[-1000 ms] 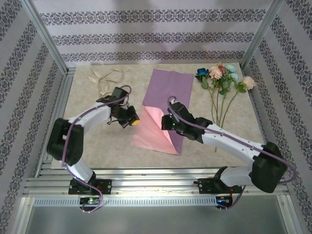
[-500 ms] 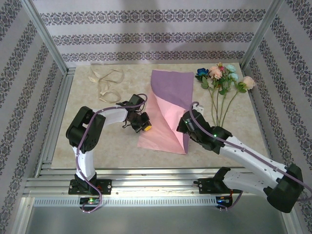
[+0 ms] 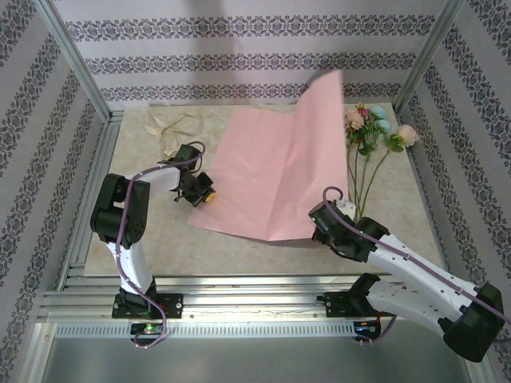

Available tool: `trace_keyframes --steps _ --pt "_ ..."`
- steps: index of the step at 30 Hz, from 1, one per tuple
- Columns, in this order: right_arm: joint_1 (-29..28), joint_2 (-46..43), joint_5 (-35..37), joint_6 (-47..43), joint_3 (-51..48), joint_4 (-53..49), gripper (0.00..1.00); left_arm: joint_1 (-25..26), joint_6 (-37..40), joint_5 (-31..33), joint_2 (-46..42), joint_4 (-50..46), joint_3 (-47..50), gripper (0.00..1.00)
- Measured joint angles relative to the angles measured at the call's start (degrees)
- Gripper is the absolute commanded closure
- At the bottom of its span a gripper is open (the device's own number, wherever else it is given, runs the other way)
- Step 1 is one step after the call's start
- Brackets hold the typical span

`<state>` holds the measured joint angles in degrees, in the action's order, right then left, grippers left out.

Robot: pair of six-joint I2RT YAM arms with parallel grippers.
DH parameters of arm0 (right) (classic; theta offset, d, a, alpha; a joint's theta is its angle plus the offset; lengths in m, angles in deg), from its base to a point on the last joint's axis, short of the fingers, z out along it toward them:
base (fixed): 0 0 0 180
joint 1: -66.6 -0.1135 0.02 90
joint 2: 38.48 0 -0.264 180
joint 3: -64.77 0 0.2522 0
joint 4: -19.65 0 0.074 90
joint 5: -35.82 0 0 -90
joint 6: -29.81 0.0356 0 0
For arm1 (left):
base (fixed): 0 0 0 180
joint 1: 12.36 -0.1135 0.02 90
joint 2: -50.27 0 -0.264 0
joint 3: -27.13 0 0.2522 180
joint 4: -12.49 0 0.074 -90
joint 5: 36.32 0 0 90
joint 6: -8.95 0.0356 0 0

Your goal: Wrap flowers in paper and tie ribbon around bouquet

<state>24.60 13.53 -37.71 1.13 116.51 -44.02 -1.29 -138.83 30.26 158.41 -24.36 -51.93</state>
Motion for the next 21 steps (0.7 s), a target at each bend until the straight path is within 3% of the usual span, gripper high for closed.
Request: trace_keyframes --steps 2,3,5,10,13,17,21 --pt "0.6 0.7 -3.3 1.2 -0.8 -1.5 0.61 -0.8 1.4 0.2 1.2 -1.6 -2.0 1.00" --pt "0.8 0.8 -4.0 1.4 -0.8 -2.4 0.54 -1.0 2.0 0.7 1.6 -2.2 -2.9 1.00" --pt "1.0 0.1 -5.0 1.2 -0.2 -4.7 0.48 -1.4 3.5 2.4 2.5 -3.3 -4.9 1.00" --pt "1.1 -2.5 -4.5 -1.1 6.5 -8.2 0.52 -0.9 5.8 5.0 1.9 -6.2 -7.6 1.00" --pt "2.6 -1.1 -4.3 -4.7 10.1 -5.1 0.58 1.9 5.2 5.1 -2.0 -6.7 -6.4 1.00" --pt "7.7 8.6 -7.8 -9.9 11.5 3.4 0.66 9.2 0.0 1.4 -8.7 -2.4 0.0 1.00" --pt "13.9 22.9 -14.7 -13.8 11.6 13.6 0.70 14.1 -5.7 -2.1 -9.1 3.0 7.4 1.00"
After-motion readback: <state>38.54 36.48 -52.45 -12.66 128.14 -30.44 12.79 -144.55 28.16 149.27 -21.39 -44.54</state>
